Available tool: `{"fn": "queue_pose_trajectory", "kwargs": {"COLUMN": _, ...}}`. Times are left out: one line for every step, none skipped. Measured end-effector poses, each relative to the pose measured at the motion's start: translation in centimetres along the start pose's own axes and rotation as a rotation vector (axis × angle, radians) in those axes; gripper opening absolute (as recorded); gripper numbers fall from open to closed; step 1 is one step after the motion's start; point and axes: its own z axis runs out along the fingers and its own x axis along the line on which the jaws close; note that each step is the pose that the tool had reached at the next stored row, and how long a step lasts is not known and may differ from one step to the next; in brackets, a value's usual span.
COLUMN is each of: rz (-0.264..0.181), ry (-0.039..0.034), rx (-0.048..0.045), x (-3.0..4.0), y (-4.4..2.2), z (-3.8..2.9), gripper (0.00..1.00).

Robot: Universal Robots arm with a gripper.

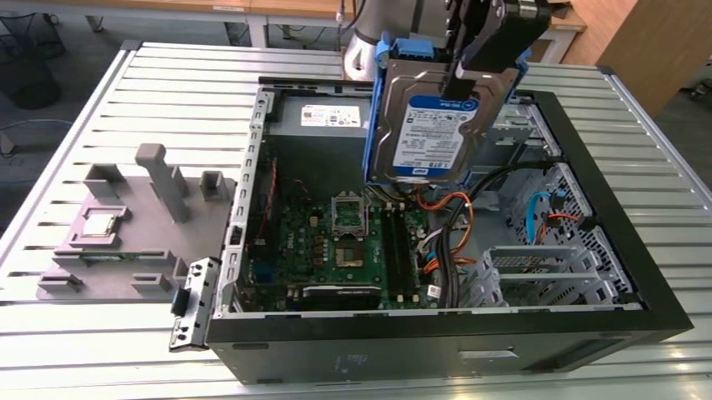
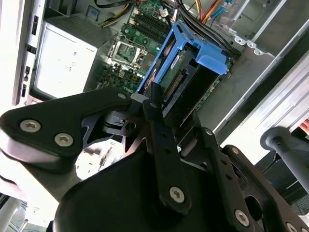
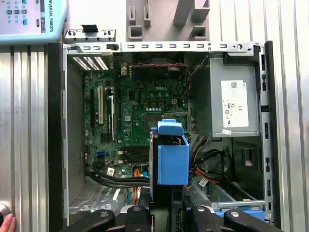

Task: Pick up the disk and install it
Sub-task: 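Pick up the disk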

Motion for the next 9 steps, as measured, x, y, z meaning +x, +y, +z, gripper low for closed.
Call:
{"fn": "queue_pose_trajectory", "kwargs": {"rz": 0.000, "ry": -0.0001, "rx": 0.0000, "x": 0.22, "y": -0.03, "z": 0.00, "gripper": 0.35}}
{"fn": "queue_pose_trajectory", "kwargs": {"rz": 0.000, "ry": 0.0001, "rx": 0.0000, "x": 0.45, "y": -0.05, "z": -0.03, "gripper": 0.35}}
{"fn": "queue_pose_trajectory", "kwargs": {"rz": 0.000, "ry": 0.0002, "rx": 0.0000, "x": 0.69, "y": -0.08, "z": -0.04, "gripper": 0.35}}
{"fn": "queue_pose_trajectory", "kwargs": {"rz": 0.000, "ry": 0.0001, "rx": -0.0001, "x": 0.95, "y": -0.10, "z": -0.05, "gripper": 0.35}}
{"fn": "queue_pose_trajectory", "kwargs": {"rz": 0.000, "ry": 0.0000, "rx": 0.0000, "x": 1.21, "y": -0.12, "z": -0.05, "gripper": 0.35}}
{"fn": "queue_pose_trajectory", "kwargs": {"rz": 0.000, "ry": 0.0000, "rx": 0.0000, "x": 1.48, "y": -0.14, "z": -0.06, "gripper": 0.35}}
{"fn": "queue_pose_trajectory", "kwargs": {"rz": 0.000, "ry": 0.0001, "rx": 0.0000, "x": 1.73, "y": -0.17, "z": -0.08, "gripper": 0.35}}
{"fn": "queue_pose_trajectory", "kwargs": {"rz": 0.000, "ry": 0.0001, "rx": 0.0000, "x": 1.96, "y": -0.18, "z": -0.09, "gripper": 0.35}}
{"fn": "queue_pose_trajectory", "kwargs": {"rz": 0.000, "ry": 0.0001, "rx": 0.0000, "x": 2.18, "y": -0.20, "z": -0.09, "gripper": 0.35}}
